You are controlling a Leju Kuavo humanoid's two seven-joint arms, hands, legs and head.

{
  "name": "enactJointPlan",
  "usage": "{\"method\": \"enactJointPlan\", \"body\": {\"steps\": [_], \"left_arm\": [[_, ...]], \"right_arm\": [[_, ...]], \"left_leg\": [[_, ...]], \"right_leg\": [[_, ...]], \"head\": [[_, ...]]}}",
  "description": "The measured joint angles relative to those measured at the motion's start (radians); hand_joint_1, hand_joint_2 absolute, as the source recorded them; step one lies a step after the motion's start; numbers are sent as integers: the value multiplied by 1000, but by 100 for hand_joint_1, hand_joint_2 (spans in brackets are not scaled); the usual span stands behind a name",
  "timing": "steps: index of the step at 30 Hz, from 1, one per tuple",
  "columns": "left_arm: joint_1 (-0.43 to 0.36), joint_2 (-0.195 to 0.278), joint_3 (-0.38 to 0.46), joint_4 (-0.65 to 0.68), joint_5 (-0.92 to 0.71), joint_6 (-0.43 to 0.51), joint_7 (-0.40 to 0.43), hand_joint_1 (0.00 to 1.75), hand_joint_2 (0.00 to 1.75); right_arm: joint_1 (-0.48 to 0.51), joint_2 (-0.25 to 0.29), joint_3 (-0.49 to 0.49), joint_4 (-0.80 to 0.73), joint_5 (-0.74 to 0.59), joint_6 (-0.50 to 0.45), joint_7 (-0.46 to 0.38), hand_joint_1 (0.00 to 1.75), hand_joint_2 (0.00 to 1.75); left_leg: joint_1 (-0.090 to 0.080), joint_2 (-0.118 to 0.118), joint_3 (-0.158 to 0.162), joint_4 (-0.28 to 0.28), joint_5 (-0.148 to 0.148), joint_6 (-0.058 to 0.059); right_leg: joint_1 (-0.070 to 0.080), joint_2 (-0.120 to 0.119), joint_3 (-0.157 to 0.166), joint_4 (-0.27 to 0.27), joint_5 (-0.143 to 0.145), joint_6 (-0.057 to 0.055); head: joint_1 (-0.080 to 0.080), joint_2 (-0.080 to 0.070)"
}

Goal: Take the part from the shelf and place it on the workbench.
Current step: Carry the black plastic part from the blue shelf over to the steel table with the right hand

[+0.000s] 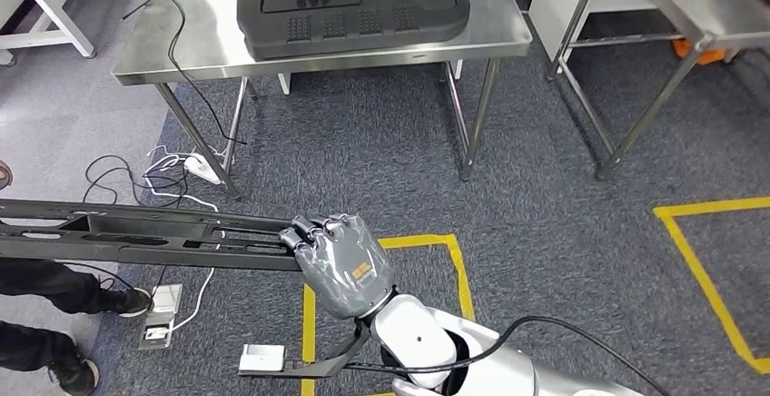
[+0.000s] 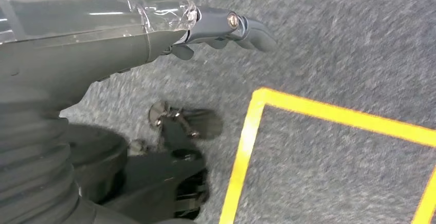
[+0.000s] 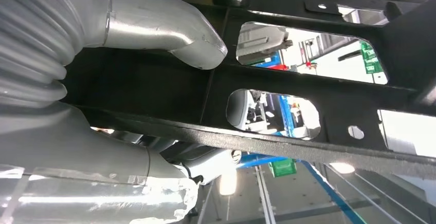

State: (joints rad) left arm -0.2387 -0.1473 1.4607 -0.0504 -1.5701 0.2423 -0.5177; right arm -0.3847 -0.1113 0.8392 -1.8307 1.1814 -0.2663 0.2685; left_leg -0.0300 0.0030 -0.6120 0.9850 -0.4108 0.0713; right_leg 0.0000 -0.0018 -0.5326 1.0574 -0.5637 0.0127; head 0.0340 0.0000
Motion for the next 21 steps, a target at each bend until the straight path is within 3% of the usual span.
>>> {"method": "enactJointPlan", "body": {"steps": [1,3,4,5,6,8,9,10,13,15,19,21], "left_arm": [[-1,0,0,0,0,0,0,0,175],[-4,-1,0,0,0,0,0,0,175],[-4,-2,0,0,0,0,0,0,175],[-3,-4,0,0,0,0,0,0,175],[-2,-4,0,0,0,0,0,0,175],[-1,-5,0,0,0,1,0,0,175],[-1,-6,0,0,0,2,0,0,175],[-2,-6,0,0,0,2,0,0,175],[-3,-6,0,0,0,3,1,0,175],[-3,-6,0,0,0,2,1,0,175],[-2,-6,0,0,0,1,2,0,175],[-1,-6,0,0,0,1,2,0,175]], "right_arm": [[-2,0,0,-1,0,0,0,175,175],[-3,-1,-1,-1,1,0,0,175,175],[-2,-1,-1,-1,1,0,0,175,175],[0,-2,-1,0,1,0,0,175,175],[0,-3,-1,0,1,0,0,175,175],[0,-3,-1,0,1,0,0,175,175],[0,-3,-1,-1,1,0,0,175,175],[0,-4,-1,-1,1,0,0,175,175],[0,-4,-2,-2,1,0,0,175,175],[-1,-4,-2,-2,2,0,0,175,175],[-2,-4,-2,-2,3,0,0,175,175],[-2,-4,-2,-2,3,0,0,175,175]], "left_leg": [[7,2,13,-17,4,-4],[13,3,21,-22,0,-11],[16,3,22,-19,-5,-16],[20,2,22,-12,-12,-22],[26,2,22,-3,-20,-29],[36,0,19,25,-40,-46],[37,-1,14,42,-51,-55],[37,-2,9,56,-59,-63],[35,-5,3,67,-65,-79],[38,-5,-4,92,-84,-89],[46,-4,-97,296,-181,-107],[51,-4,-107,312,-164,-109]], "right_leg": [[0,1,-17,38,-21,5],[-7,2,-84,151,-67,21],[-12,2,-115,197,-76,30],[-17,2,-133,213,-66,39],[-23,1,-133,194,-37,48],[-32,2,-95,87,35,61],[-33,4,-77,41,55,59],[-33,7,-68,17,61,51],[-28,12,-70,14,55,12],[-32,9,-67,8,59,-1],[-34,2,-63,3,58,-14],[-35,2,-60,3,55,-13]], "head": [[2,0],[4,0],[4,0],[4,0],[4,0],[5,0],[8,0],[9,0],[8,0],[4,0],[-5,0],[-5,0]]}}
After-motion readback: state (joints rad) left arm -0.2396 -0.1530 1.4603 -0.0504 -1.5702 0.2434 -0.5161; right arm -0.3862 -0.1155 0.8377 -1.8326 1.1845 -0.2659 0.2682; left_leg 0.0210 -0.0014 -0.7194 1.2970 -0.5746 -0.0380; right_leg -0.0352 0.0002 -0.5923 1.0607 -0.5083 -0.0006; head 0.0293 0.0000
